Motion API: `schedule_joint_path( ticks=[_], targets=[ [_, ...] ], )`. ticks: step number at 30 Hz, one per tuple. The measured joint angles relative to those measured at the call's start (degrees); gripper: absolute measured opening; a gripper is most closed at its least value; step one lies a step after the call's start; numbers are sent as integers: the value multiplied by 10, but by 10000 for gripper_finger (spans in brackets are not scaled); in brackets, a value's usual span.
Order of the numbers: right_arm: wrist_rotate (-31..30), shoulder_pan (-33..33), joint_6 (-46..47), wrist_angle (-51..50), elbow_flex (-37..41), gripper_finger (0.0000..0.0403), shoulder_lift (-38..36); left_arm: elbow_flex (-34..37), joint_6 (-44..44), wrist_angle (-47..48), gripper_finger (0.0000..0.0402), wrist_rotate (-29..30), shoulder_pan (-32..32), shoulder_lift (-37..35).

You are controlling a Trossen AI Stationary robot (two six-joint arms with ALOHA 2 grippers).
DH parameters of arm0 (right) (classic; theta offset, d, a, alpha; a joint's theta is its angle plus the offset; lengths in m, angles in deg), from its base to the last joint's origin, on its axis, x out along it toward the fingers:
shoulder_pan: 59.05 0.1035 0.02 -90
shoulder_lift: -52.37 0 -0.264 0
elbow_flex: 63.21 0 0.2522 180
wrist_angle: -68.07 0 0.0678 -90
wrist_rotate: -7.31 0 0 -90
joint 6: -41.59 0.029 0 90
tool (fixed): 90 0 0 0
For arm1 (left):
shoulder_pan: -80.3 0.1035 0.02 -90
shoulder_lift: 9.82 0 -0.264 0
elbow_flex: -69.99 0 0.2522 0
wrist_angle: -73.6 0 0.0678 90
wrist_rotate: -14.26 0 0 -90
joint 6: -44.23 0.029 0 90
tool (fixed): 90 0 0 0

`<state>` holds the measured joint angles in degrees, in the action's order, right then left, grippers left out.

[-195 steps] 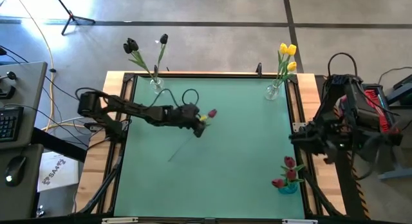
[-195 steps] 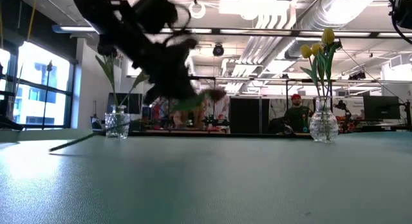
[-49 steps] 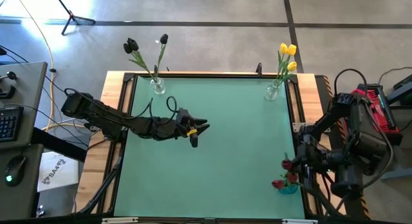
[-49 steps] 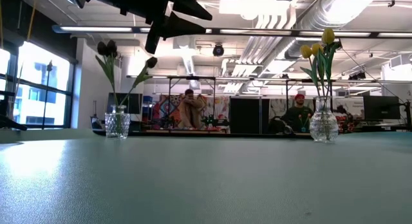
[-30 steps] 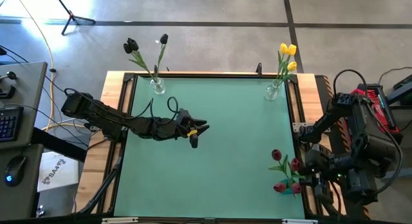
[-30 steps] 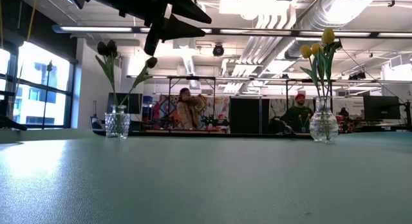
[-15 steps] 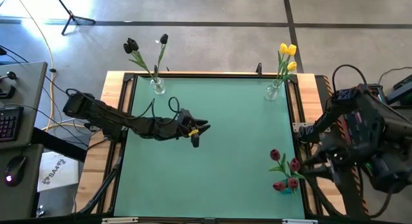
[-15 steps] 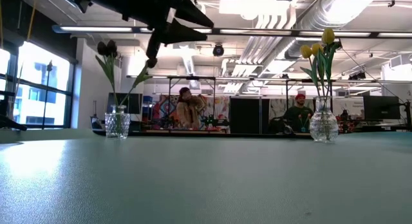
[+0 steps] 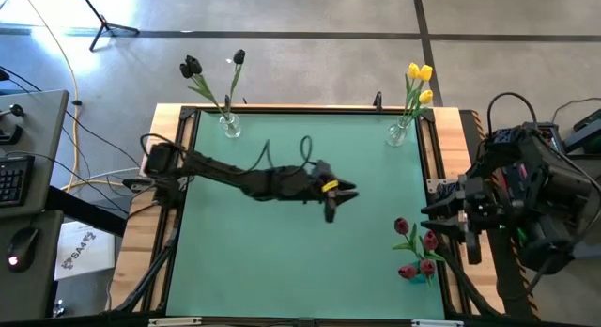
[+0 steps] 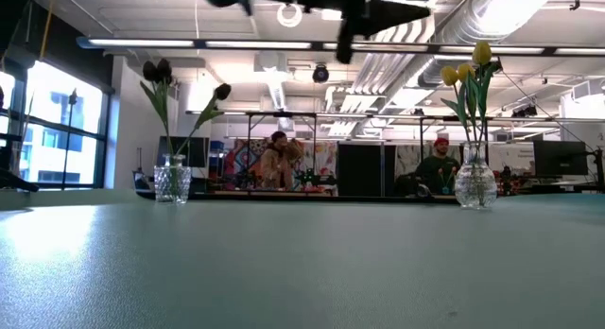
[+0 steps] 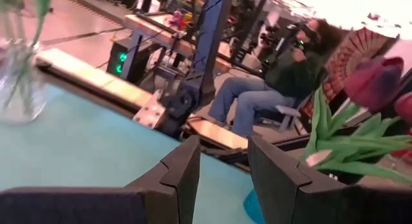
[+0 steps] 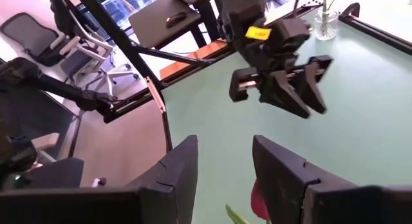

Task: Sort flowers into vase by color
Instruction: Adjust the red flowers in the blue vase

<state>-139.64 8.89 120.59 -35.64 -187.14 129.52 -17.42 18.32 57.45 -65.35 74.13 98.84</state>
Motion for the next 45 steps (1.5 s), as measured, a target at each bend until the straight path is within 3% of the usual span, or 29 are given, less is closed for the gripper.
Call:
schedule_joint_path(
  ticks=[9,24,30,40,45],
  targets=[
    [1,11,0,6,0,138,0,-144,34,51,117,-74,26,66],
    [1,11,-30,6,0,138,-16,-233,34,52,117,-110,8,126],
    [50,0,-36,-1,12,138,-25,-246,74,55,117,-112,-26,127],
    [106,-150,-132,0,23,138,-29,-254,80,21,117,-41,-37,143],
    [180,-284,-238,26,23,138,-23,-272,66,34,117,-40,-45,181]
  ],
)
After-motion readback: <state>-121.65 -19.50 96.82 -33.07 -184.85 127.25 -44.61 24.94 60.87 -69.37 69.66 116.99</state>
